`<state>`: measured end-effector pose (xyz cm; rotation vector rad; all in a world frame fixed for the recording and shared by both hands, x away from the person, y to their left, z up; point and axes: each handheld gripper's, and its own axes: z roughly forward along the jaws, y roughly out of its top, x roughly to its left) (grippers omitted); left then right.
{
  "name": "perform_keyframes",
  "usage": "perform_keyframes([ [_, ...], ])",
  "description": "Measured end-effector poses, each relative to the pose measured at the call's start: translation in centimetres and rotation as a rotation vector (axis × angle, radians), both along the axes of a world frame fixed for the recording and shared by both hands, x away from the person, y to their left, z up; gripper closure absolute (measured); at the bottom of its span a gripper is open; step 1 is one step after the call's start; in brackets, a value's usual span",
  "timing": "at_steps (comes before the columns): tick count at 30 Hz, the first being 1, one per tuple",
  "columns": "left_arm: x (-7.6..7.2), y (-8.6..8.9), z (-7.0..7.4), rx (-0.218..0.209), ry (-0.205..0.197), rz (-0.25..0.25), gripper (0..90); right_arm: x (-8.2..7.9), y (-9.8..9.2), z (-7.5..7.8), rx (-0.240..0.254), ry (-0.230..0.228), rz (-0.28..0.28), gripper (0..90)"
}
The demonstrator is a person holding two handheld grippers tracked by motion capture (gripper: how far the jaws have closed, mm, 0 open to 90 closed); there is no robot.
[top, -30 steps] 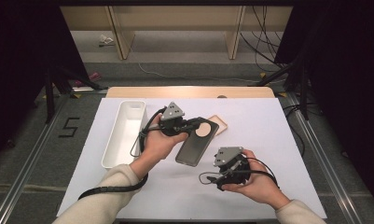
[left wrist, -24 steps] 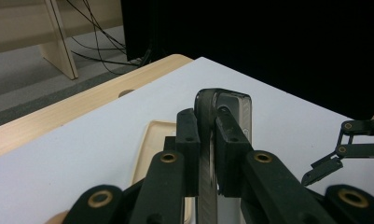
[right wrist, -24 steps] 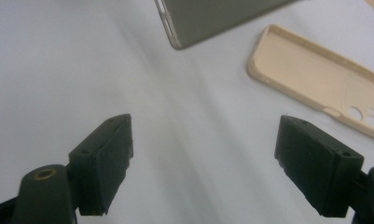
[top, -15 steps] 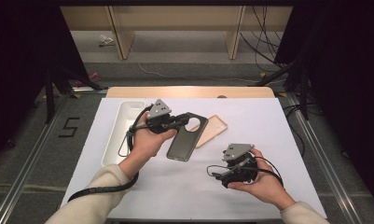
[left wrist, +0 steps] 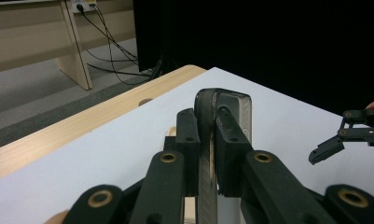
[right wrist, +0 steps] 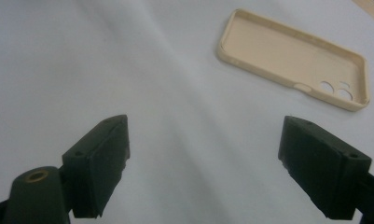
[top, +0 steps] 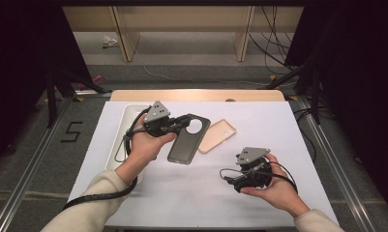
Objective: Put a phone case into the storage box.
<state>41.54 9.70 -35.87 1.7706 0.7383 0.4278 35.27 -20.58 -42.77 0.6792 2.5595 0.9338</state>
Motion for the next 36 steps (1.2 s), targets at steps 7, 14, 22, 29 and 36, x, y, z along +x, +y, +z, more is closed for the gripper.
perform_keyframes([
  [7, 0.1, 0.9, 0.5, -0.008, -0.011, 0.008, 81.4, 0.3, -0.8, 0.0, 0.023, 0.007, -0.035, 17.2],
  [14, 0.2, 1.8, 1.2, -0.026, -0.028, 0.021, 81.4, 0.3, -1.2, 0.2, 0.058, 0.004, -0.048, 16.7],
  [22, 0.2, 2.9, 1.7, -0.041, -0.042, 0.04, 81.4, 0.5, -2.1, 0.2, 0.093, 0.0, -0.076, 16.7],
  [29, 0.4, 3.6, 2.0, -0.036, -0.056, 0.053, 81.4, 0.6, -2.7, 0.4, 0.121, -0.012, -0.1, 16.7],
  [36, 0.6, 4.4, 2.6, -0.04, -0.067, 0.066, 81.3, 0.7, -3.1, 0.4, 0.149, -0.007, -0.122, 16.7],
])
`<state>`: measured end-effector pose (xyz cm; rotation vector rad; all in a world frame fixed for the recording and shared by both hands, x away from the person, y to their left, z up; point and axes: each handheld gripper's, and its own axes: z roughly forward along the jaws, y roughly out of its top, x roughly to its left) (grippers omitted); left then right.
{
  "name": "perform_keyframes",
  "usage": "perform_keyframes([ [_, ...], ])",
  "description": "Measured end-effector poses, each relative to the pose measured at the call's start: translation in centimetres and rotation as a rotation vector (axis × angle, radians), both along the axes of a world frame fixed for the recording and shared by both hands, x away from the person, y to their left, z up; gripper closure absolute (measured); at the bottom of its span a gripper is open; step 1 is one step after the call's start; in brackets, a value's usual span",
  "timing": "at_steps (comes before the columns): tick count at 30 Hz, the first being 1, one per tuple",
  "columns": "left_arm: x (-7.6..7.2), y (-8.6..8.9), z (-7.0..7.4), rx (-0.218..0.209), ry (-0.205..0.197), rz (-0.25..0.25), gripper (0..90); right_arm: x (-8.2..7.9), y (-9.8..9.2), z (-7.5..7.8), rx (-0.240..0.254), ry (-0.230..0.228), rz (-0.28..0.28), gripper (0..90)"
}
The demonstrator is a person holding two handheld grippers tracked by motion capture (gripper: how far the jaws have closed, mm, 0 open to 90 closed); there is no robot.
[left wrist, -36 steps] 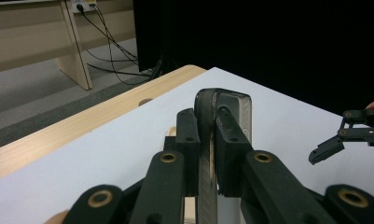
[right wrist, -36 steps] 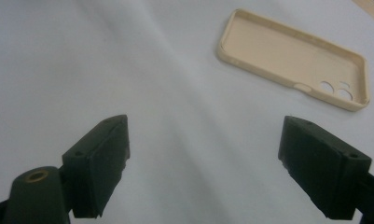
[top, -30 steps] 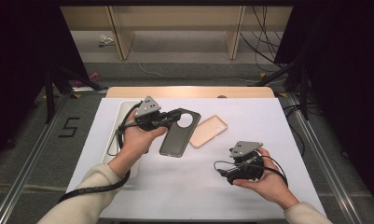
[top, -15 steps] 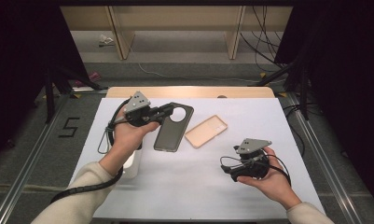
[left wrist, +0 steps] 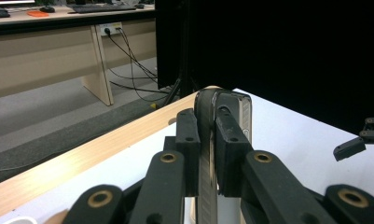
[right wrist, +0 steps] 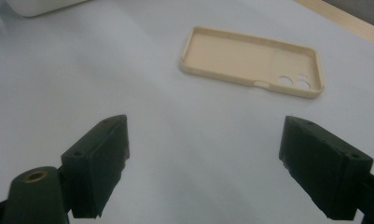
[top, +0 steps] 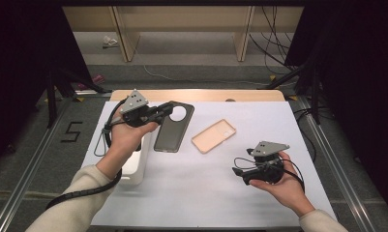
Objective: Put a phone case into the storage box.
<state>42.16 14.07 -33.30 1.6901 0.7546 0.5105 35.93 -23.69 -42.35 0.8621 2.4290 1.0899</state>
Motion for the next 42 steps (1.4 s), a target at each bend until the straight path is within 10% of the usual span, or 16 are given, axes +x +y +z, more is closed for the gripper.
perform_keyframes([
  [42, 2.9, 6.6, 2.5, -0.005, -0.05, 0.139, 81.3, 0.3, -0.9, 0.2, 0.055, -0.011, -0.064, 16.5],
])
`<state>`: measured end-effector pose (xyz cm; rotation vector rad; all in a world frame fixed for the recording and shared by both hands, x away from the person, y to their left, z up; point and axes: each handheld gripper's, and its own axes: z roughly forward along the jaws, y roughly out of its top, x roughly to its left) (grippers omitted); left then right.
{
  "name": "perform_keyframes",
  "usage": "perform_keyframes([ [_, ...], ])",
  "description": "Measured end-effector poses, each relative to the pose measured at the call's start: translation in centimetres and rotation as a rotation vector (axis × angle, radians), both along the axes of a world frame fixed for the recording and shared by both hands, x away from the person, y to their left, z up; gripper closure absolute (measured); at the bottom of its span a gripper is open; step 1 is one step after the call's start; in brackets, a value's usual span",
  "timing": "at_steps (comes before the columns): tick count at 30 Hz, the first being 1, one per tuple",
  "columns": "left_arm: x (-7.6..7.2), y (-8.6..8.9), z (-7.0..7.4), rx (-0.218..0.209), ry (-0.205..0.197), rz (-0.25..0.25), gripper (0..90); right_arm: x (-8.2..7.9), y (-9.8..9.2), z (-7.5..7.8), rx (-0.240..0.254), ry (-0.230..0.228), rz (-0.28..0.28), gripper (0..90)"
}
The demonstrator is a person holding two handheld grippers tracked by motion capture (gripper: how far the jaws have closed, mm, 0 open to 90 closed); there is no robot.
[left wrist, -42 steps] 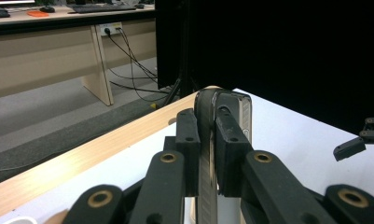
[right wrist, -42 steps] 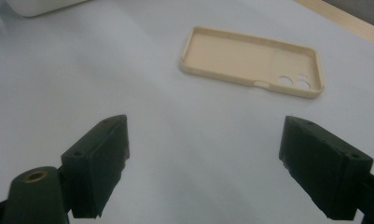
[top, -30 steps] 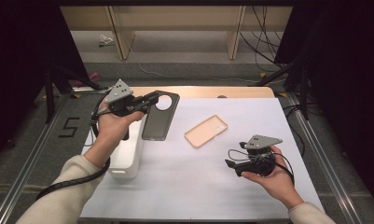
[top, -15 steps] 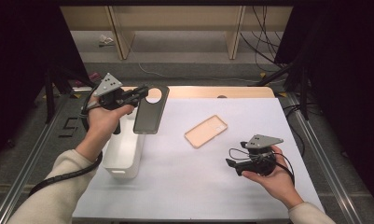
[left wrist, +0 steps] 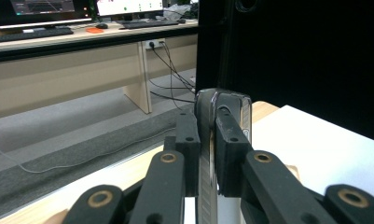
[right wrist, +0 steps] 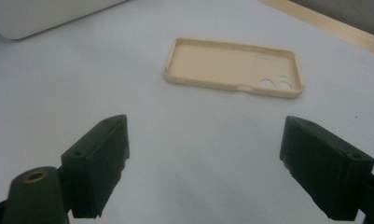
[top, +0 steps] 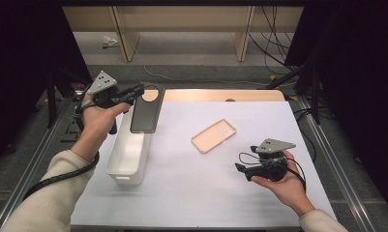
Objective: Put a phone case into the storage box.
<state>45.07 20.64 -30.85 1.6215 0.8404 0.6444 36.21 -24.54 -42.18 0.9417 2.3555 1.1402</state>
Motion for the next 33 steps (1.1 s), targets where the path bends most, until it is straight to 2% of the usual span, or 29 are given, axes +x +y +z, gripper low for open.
perform_keyframes([
  [21, 1.6, 2.3, 0.3, 0.003, -0.011, 0.044, 81.3, 0.1, -0.1, 0.0, 0.009, -0.002, -0.008, 16.5],
  [25, 2.1, 2.6, 0.2, 0.007, -0.017, 0.032, 81.3, 0.1, -0.1, 0.0, 0.008, 0.0, -0.009, 16.5],
  [33, 2.9, 3.1, 0.1, 0.013, -0.018, 0.049, 81.3, 0.1, -0.2, -0.1, 0.008, -0.002, -0.01, 16.4],
])
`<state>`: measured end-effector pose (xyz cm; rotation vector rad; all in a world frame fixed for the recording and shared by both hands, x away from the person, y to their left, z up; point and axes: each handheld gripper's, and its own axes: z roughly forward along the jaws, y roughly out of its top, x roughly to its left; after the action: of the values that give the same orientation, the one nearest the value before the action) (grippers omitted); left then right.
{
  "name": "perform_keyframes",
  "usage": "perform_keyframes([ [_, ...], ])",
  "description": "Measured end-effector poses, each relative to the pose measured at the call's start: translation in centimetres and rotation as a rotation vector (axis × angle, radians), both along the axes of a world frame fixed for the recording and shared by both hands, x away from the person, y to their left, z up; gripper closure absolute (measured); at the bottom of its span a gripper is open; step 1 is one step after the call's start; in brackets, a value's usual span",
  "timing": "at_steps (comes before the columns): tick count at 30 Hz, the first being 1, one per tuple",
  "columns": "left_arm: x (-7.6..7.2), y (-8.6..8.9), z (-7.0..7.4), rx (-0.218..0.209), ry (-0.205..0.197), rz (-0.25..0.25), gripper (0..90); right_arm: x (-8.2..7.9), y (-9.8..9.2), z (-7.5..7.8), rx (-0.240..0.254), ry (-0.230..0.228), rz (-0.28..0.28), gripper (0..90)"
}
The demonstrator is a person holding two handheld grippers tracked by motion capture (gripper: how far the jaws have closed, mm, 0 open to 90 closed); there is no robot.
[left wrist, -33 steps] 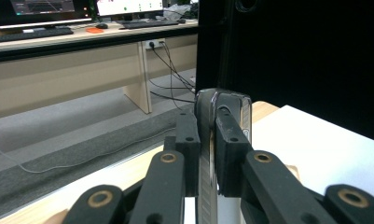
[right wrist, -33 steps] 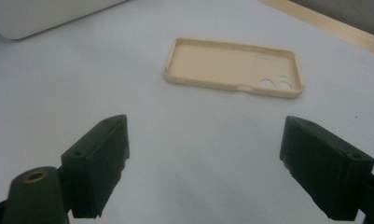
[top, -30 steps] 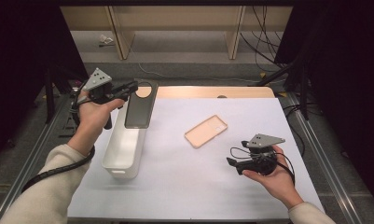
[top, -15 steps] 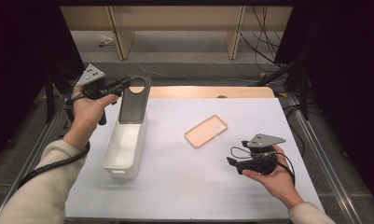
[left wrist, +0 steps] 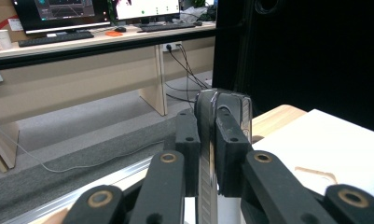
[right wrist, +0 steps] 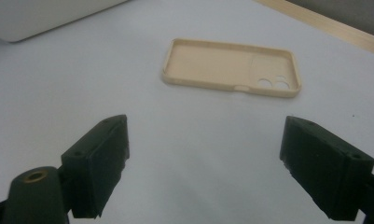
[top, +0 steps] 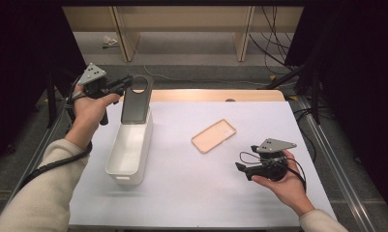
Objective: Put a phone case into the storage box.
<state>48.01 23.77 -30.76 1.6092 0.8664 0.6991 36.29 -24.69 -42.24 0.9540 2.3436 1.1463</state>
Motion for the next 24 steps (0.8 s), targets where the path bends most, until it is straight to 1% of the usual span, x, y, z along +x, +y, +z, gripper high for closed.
perform_keyframes([
  [7, 0.8, 0.3, -0.6, 0.006, 0.015, 0.018, 81.3, 0.0, 0.0, 0.0, -0.003, 0.001, 0.003, 16.5],
  [12, 1.3, 0.5, -0.9, 0.007, 0.017, 0.022, 81.3, 0.0, 0.0, 0.0, -0.002, 0.001, 0.002, 16.5],
  [18, 1.7, 0.7, -1.2, 0.018, 0.024, 0.031, 81.3, 0.0, -0.1, 0.0, 0.001, 0.001, 0.002, 16.5],
  [20, 1.9, 0.8, -1.2, 0.014, 0.025, 0.037, 81.3, 0.0, -0.1, 0.0, 0.001, -0.001, 0.0, 16.5],
  [24, 2.2, 1.1, -1.3, 0.022, 0.029, 0.054, 81.3, 0.0, 0.0, 0.0, 0.001, -0.001, 0.001, 16.5],
])
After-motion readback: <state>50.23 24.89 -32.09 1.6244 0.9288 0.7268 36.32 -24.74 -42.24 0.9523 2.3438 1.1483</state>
